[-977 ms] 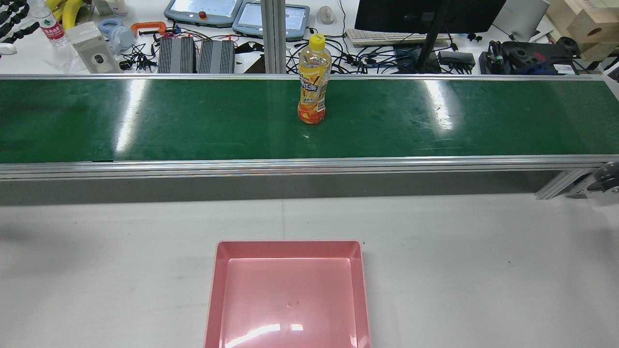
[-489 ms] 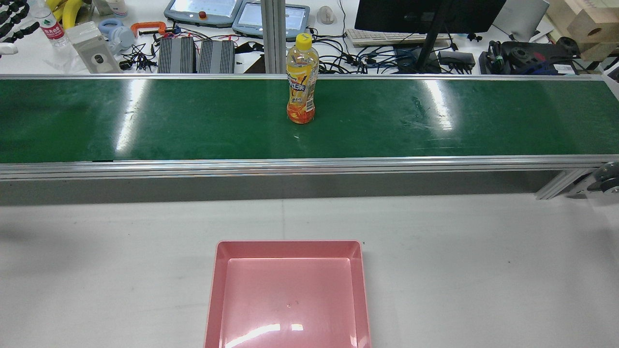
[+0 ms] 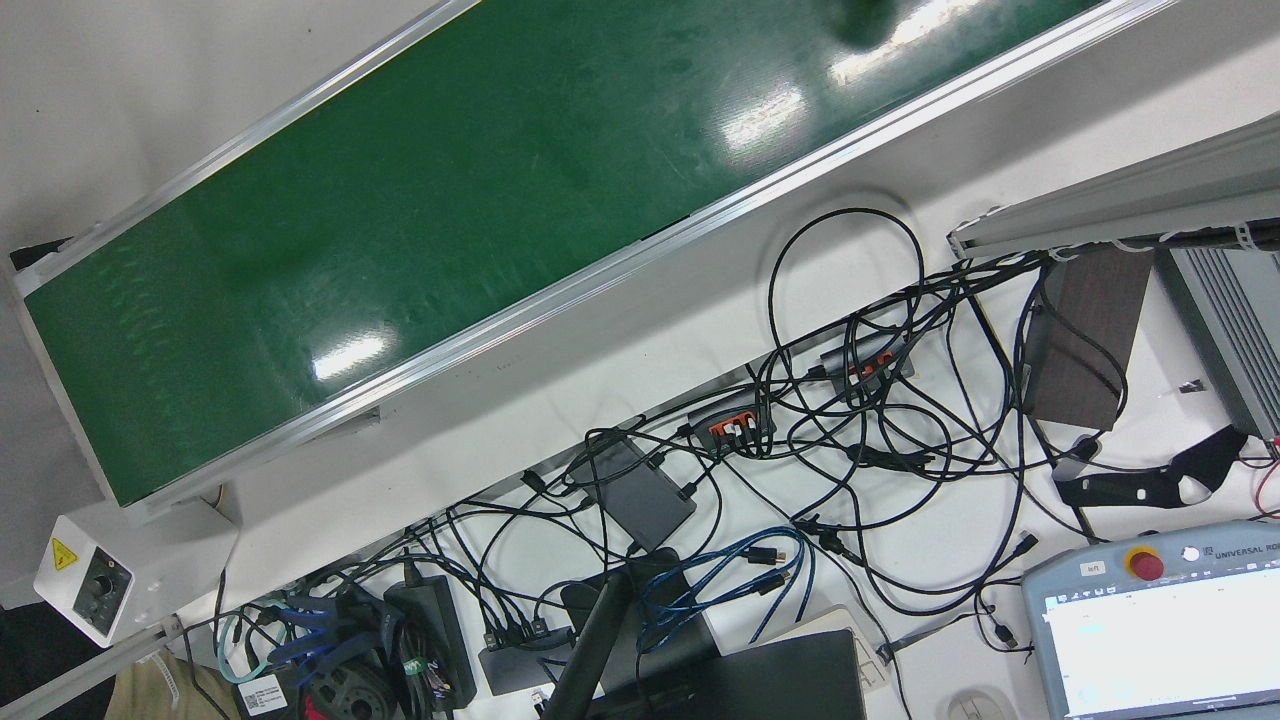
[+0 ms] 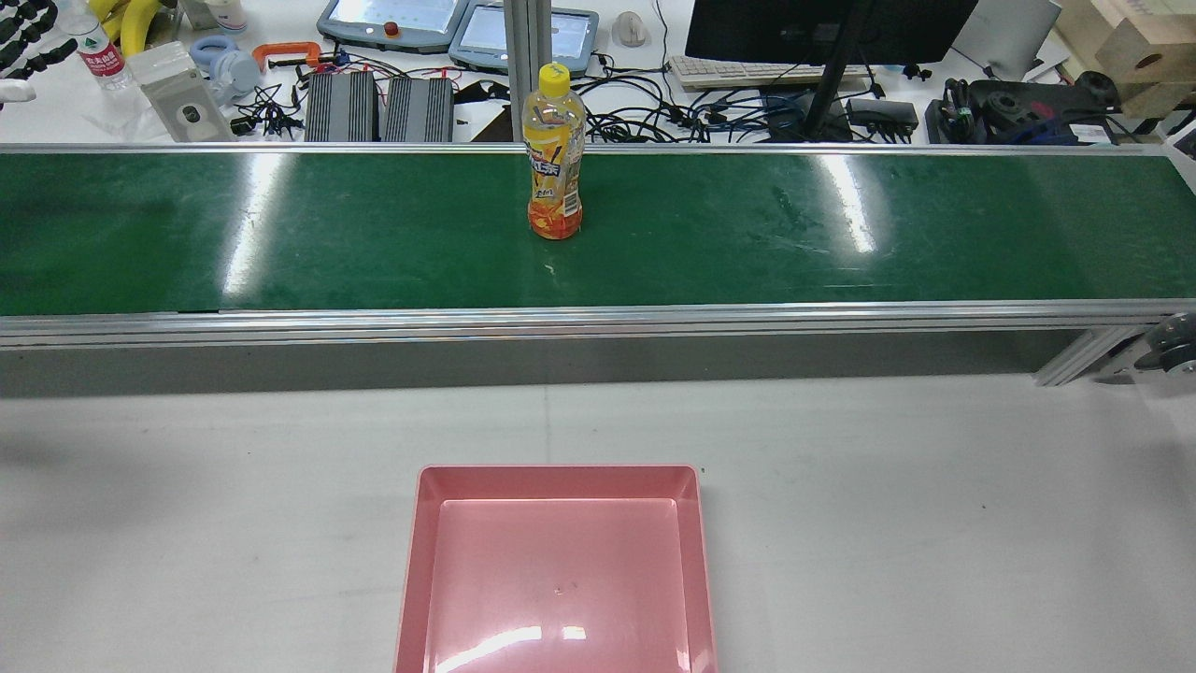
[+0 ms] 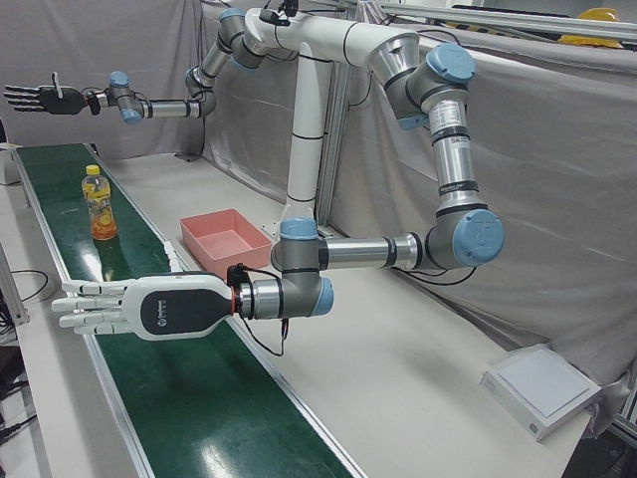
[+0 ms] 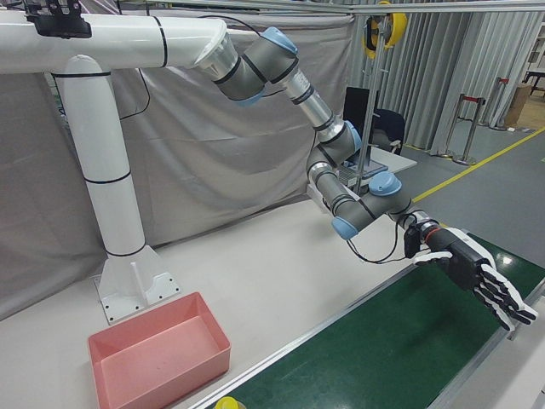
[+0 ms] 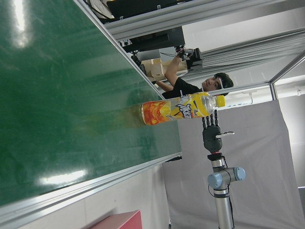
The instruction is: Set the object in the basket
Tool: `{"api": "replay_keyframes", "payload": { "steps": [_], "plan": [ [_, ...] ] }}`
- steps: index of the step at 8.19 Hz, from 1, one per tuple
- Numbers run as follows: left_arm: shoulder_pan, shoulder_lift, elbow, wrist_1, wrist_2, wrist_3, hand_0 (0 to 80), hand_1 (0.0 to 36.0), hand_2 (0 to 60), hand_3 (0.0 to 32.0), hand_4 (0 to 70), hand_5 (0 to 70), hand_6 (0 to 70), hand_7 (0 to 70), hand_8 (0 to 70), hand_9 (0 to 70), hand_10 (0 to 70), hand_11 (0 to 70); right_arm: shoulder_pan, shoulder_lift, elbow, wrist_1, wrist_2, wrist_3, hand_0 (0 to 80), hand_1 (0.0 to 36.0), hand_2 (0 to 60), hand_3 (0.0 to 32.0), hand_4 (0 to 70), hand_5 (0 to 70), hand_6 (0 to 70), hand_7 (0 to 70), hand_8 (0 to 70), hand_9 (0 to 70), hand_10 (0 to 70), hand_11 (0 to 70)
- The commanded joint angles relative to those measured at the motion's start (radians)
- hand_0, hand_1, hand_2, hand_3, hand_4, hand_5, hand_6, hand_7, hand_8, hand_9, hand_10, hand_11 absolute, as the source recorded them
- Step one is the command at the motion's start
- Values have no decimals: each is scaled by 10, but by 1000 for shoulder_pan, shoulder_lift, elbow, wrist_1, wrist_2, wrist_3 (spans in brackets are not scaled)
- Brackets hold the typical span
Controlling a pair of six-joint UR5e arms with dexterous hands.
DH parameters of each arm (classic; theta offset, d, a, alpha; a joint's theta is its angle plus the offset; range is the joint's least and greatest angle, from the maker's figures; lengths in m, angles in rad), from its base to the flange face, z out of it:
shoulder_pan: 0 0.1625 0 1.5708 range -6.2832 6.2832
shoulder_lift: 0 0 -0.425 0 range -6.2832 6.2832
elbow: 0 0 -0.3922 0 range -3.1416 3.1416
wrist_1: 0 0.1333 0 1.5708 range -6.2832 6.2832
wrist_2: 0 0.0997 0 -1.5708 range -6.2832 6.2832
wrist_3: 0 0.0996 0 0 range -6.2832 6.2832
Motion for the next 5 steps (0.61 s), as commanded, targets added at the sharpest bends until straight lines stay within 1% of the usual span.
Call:
{"api": "replay_keyframes", "payload": {
  "steps": [1,5],
  "plan": [
    [-2,2,-4,8,-2,0,466,121,46,0,5,154,9,0,0,4,55,96,0,0,0,0,0,1,0,0,0,0,0,0,0,0,0,0,0,0],
    [13,3,-7,6,-2,17,470,119,22,0,7,135,4,0,0,0,61,104,0,0,0,0,0,-1,0,0,0,0,0,0,0,0,0,0,0,0]
  ]
}}
